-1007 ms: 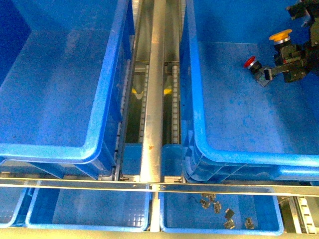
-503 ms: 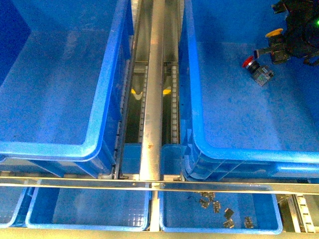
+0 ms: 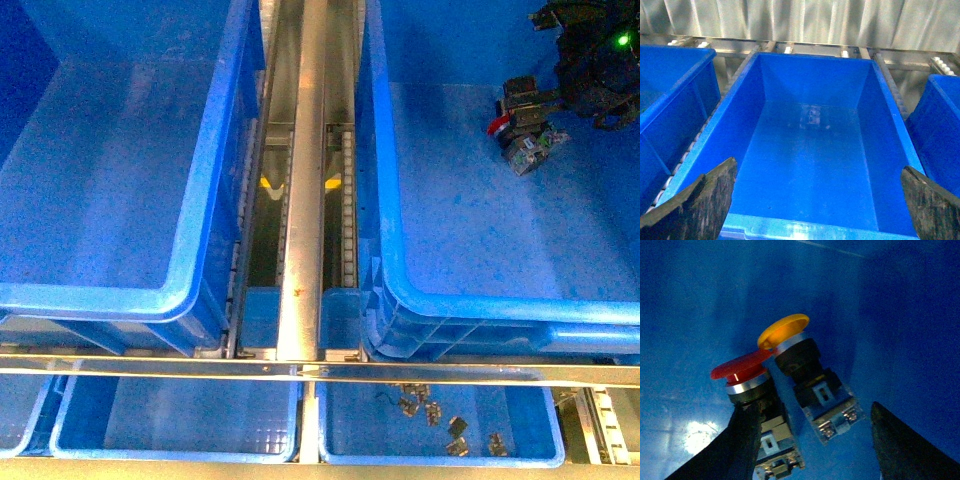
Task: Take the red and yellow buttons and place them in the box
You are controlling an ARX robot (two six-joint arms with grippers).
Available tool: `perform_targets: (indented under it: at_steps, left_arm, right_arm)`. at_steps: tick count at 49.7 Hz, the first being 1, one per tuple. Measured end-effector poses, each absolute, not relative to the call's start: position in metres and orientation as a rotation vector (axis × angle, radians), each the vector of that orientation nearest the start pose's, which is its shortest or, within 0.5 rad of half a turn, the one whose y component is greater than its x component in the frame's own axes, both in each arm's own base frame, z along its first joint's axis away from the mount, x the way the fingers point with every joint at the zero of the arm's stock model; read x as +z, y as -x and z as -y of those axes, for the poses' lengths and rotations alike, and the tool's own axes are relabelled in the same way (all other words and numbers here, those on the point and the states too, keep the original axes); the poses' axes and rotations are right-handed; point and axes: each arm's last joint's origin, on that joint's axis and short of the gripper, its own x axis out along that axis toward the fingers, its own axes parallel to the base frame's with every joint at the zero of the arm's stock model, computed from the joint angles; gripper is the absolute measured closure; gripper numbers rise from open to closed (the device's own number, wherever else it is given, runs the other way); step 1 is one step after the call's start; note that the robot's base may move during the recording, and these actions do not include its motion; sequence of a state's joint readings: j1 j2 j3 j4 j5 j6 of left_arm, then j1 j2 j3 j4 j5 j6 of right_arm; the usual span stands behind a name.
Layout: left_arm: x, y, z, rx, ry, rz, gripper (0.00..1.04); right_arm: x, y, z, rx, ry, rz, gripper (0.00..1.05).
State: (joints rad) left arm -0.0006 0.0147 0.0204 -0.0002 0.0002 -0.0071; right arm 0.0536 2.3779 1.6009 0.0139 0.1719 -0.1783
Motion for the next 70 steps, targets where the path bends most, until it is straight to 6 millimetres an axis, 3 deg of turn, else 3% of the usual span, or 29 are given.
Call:
perform_targets:
  at_steps: [6, 12, 17, 26, 31, 34, 35, 37, 42, 46, 51, 54, 62, 70]
  left_arm:
    - [0.169, -0.097, 0.0, -0.001, 0.007, 0.006, 0.08]
    - [0.169, -0.097, 0.0, -0.001, 0.007, 0.006, 0.08]
    - [0.169, -0.097, 0.0, -0.001, 0.007, 0.006, 0.08]
    - [0.169, -0.097, 0.0, -0.001, 0.007, 0.006, 0.08]
    - [0.169, -0.097, 0.0, -0.001, 0.007, 0.006, 0.08]
    - [0.169, -0.097, 0.0, -0.001, 0.007, 0.006, 0.08]
    - [0.169, -0.097, 0.0, -0.001, 0.007, 0.006, 0.08]
    - [0.169, -0.097, 0.0, -0.001, 0.007, 0.006, 0.08]
    - [0.169, -0.097, 0.0, -0.001, 0.007, 0.006, 0.08]
    - [0.169, -0.097, 0.0, -0.001, 0.007, 0.006, 0.08]
    - [0.169, -0.097, 0.0, -0.001, 0.007, 0.006, 0.08]
    - [0.169, -0.097, 0.0, -0.001, 0.007, 0.006, 0.08]
    - [0.169, -0.097, 0.0, -0.001, 0.007, 0.006, 0.08]
    - [0.169, -0.097, 0.0, -0.001, 0.007, 0.006, 0.08]
  right_arm:
    - [0.096, -0.483, -0.022, -0.039, 0.231, -0.703, 0.05]
    - [0.103, -0.454, -0.028, -0.023, 0.183, -0.663, 0.06]
    - [0.125, -0.423, -0.037, 0.004, 0.122, -0.596, 0.06]
    - [0.168, -0.345, -0.05, -0.003, 0.001, -0.478, 0.06]
    - [0.173, -0.295, -0.05, -0.074, -0.098, -0.475, 0.06]
    - [0.174, -0.281, -0.049, -0.102, -0.129, -0.476, 0.06]
    - [0.174, -0.263, -0.047, -0.152, -0.177, -0.478, 0.06]
    - [0.175, -0.245, -0.045, -0.211, -0.23, -0.473, 0.06]
    - [0.183, -0.228, -0.042, -0.281, -0.327, -0.429, 0.06]
    - [0.188, -0.226, -0.042, -0.283, -0.375, -0.393, 0.06]
    - [0.179, -0.224, -0.039, -0.091, -0.332, -0.252, 0.19]
    - [0.171, -0.213, -0.036, -0.009, -0.224, -0.156, 0.29]
    - [0.182, -0.195, -0.025, 0.003, -0.07, 0.002, 0.54]
    - [0.174, -0.18, -0.018, 0.005, -0.025, -0.017, 0.79]
